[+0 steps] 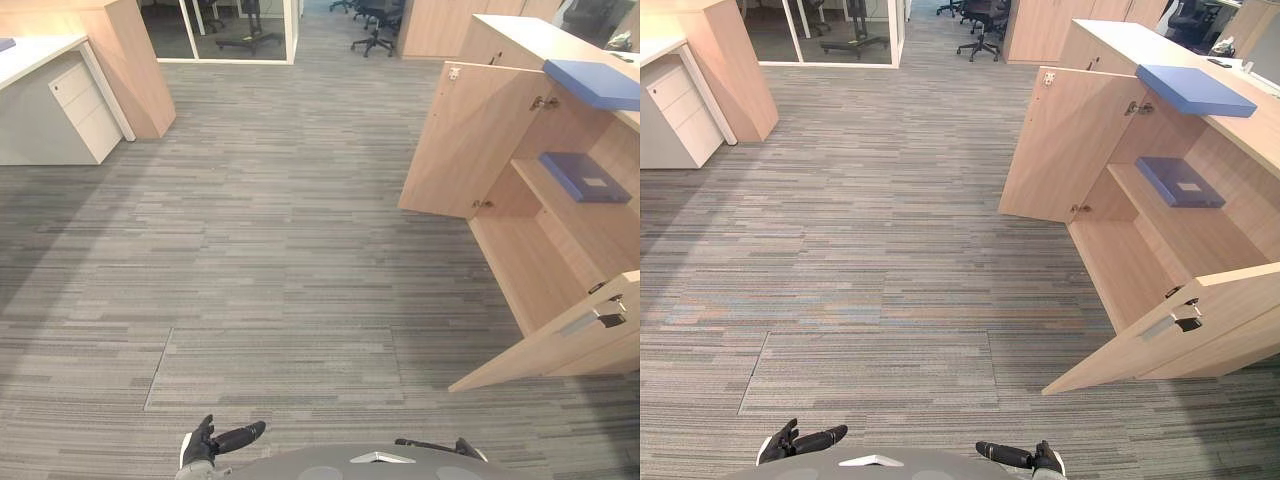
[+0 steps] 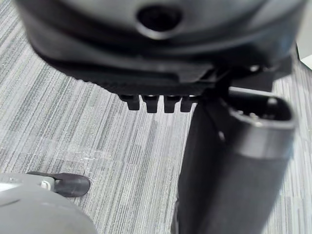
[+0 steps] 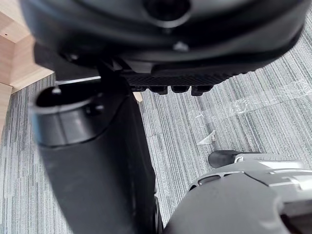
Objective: Walk over to the cabinet, pick up the folder, carry it to the office cabinet, place the folder inside the office cabinet, then close the office cabinet door
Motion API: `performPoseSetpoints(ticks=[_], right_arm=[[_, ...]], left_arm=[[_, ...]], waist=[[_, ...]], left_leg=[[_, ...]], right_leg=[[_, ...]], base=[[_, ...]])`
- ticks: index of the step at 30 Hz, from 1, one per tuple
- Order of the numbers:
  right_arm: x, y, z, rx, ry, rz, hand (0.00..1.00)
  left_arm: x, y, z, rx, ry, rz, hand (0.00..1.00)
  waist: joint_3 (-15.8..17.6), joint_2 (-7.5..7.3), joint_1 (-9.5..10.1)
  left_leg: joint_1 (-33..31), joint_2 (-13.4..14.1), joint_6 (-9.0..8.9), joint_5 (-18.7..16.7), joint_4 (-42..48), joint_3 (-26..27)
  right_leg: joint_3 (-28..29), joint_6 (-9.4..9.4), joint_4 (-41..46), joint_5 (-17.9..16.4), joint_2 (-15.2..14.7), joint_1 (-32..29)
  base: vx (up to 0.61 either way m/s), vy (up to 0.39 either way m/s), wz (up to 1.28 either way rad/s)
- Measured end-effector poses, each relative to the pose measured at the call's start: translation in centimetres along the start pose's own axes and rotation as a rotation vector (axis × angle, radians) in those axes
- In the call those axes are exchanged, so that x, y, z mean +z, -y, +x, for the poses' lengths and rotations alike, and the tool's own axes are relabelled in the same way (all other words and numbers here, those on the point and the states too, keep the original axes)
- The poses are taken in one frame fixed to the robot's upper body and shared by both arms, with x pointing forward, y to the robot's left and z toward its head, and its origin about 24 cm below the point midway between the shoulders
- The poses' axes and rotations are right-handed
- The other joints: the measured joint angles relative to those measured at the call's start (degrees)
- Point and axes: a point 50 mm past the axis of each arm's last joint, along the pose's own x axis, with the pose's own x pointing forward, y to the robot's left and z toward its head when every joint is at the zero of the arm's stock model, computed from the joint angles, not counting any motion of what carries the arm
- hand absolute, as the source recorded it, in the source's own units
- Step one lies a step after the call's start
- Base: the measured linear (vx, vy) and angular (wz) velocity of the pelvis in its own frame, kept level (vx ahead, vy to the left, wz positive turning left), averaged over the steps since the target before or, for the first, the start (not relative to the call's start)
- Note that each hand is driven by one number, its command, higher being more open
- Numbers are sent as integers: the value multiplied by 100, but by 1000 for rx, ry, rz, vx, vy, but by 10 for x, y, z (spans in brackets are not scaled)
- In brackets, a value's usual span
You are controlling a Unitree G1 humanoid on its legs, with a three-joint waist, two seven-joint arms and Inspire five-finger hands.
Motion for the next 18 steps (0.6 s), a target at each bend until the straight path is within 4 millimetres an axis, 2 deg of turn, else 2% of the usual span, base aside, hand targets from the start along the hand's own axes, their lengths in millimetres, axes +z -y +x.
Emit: performPoseSetpoints(ticks=[18], right_arm=[[1, -3, 0, 4, 7, -5, 100]], left_arm=[[2, -3, -1, 43, 25, -14, 100]], waist=[[67, -106, -3]], left_leg=[[3, 2, 8, 115, -33, -76]], right_leg=[[-117, 24, 0, 30, -6, 5]], base=[[-42, -18, 3]])
